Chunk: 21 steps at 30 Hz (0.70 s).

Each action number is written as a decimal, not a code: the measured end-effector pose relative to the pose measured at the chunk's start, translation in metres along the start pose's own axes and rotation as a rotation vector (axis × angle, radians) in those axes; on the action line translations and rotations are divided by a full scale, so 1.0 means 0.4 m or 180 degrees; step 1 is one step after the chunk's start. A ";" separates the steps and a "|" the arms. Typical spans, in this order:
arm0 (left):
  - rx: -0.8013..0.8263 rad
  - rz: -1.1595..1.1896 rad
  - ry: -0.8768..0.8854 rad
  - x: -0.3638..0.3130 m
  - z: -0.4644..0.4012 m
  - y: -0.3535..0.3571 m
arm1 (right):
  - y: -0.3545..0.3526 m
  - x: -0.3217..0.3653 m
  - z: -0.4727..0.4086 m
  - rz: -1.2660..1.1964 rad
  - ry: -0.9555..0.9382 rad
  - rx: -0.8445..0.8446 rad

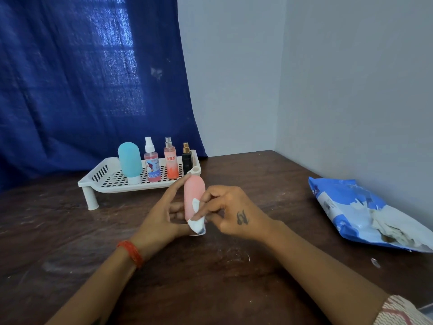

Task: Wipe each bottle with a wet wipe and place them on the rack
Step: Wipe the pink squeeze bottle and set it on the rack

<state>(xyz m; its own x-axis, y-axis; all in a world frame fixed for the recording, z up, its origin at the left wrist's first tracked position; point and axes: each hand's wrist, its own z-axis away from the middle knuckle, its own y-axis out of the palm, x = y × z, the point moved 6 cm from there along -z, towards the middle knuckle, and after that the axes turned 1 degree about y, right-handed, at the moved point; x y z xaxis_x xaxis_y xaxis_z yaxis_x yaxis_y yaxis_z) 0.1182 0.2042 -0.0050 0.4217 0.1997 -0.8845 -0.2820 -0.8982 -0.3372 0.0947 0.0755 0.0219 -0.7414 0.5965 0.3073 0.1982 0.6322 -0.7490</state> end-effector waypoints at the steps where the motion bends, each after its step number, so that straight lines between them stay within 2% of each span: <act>1: -0.0023 0.0012 0.0002 0.000 -0.001 -0.003 | 0.003 0.002 0.000 0.0096 -0.0061 -0.0164; 7: 0.0004 -0.0077 -0.0022 0.009 -0.004 -0.002 | -0.033 -0.014 -0.013 0.0208 0.0097 -0.1470; 9: -0.0014 -0.0129 -0.0036 0.010 -0.004 -0.002 | -0.038 -0.017 -0.019 0.0146 0.0264 -0.1591; 11: -0.0009 -0.0126 -0.0040 0.009 -0.003 -0.001 | -0.037 -0.010 -0.019 0.0335 0.0244 -0.1552; 14: 0.0015 -0.0046 0.0009 0.003 -0.002 0.004 | -0.038 0.020 -0.011 0.0567 -0.0188 -0.1370; 17: 0.0009 -0.0071 0.0088 -0.006 0.001 0.001 | -0.018 0.047 -0.004 0.0743 -0.0676 -0.0830; 21: 0.0064 -0.0033 0.0016 -0.005 0.004 -0.001 | 0.011 0.057 0.000 0.0976 -0.0937 -0.0133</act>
<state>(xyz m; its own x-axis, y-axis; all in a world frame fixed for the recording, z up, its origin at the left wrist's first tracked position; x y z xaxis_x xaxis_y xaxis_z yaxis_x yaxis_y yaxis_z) 0.1162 0.2048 -0.0036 0.4290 0.2070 -0.8793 -0.2948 -0.8880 -0.3528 0.0788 0.0919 0.0256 -0.7943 0.5973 -0.1112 0.4593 0.4706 -0.7534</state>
